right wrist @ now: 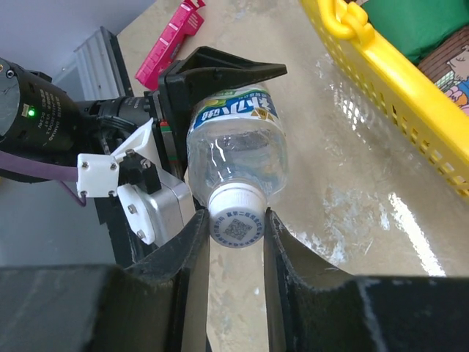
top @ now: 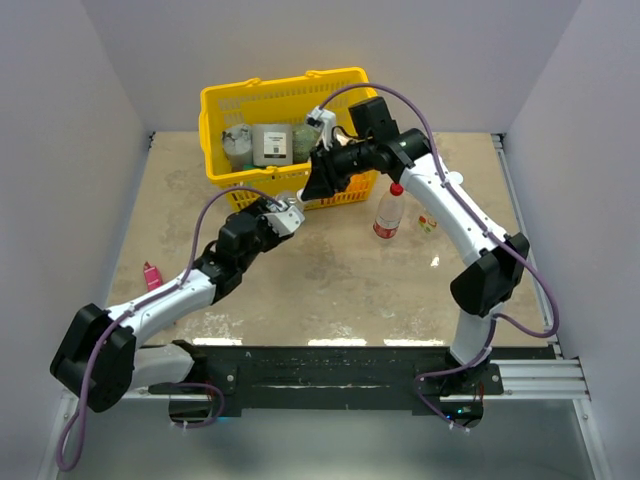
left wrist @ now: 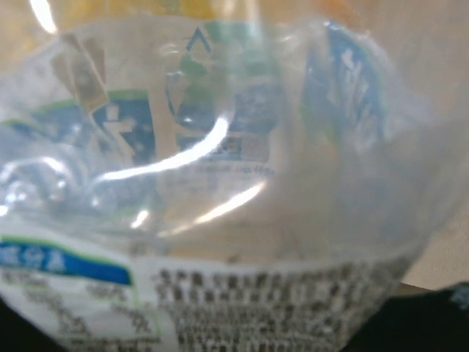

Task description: Screw on the bottle caps

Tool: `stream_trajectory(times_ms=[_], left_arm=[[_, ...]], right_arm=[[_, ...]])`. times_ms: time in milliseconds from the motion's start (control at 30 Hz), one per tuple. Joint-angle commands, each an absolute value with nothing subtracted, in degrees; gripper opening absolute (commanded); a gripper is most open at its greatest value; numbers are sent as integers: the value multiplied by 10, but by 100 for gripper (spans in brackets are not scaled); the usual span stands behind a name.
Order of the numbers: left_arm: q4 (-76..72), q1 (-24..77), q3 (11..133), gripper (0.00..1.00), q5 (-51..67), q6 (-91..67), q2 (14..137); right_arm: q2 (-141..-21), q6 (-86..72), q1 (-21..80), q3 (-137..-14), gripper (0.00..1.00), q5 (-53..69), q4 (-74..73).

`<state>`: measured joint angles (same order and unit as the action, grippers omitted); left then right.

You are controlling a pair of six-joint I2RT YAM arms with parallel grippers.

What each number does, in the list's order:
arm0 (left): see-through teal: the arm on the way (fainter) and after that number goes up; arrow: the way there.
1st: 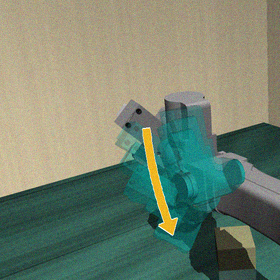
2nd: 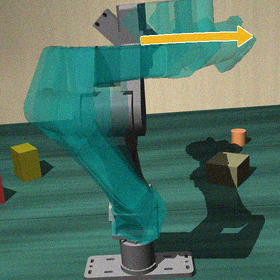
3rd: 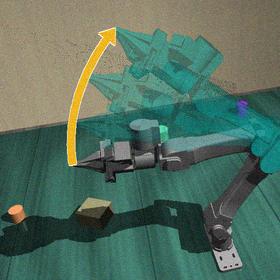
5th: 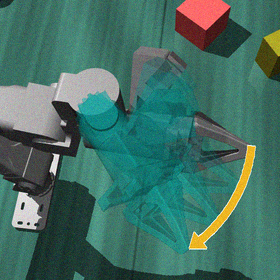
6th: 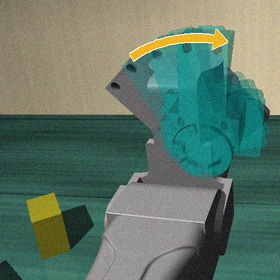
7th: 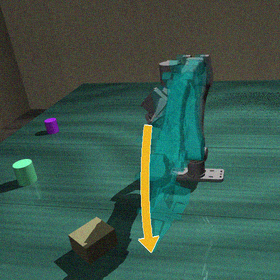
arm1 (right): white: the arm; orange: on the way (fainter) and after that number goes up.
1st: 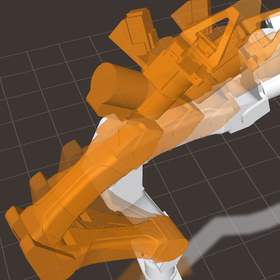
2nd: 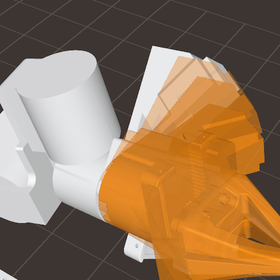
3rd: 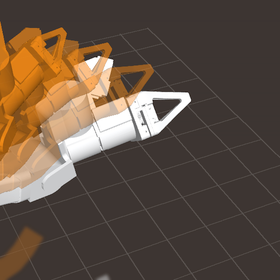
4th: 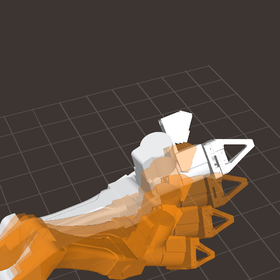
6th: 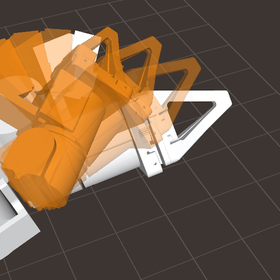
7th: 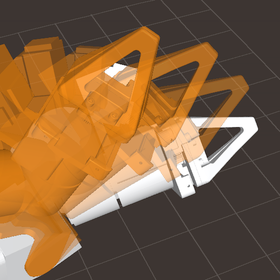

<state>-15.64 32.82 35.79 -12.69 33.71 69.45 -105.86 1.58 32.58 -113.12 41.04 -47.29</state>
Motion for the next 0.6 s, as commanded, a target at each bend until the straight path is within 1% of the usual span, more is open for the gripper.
stream_trajectory(times_ms=[0,33,67,100,133,167,200,233,267,300,333,367,400,567], left_arm=[[-241,323,366,0,-91,305,664],[-223,322,364,0,-67,297,660],[-183,322,363,0,-7,297,659],[-165,322,361,0,23,298,655],[-150,320,359,0,53,296,652],[-121,319,359,0,116,301,650],[-109,320,358,0,138,305,648],[-101,320,359,0,159,303,648],[-73,318,364,0,205,309,648],[-57,318,376,0,224,318,651],[-46,319,381,0,238,327,652],[-28,318,386,0,263,331,655],[-17,319,396,0,271,342,659],[-4,319,410,0,287,358,667]], right_arm=[[-1065,57,329,-1215,36,407,-550],[-1059,75,323,-1251,44,407,-550],[-1054,94,315,-1264,47,410,-548],[-1045,156,314,-1271,50,416,-548],[-1033,199,312,-1261,52,431,-548],[-995,244,313,-1245,52,437,-542],[-974,324,313,-1219,54,439,-535],[-952,358,314,-1161,55,439,-526],[-908,389,316,-1135,56,438,-511],[-891,449,319,-1110,57,432,-508],[-875,477,324,-1069,57,425,-508],[-855,509,337,-1055,57,407,-526],[-848,574,345,-1043,57,402,-542],[-836,726,396,-1009,56,368,-621]])
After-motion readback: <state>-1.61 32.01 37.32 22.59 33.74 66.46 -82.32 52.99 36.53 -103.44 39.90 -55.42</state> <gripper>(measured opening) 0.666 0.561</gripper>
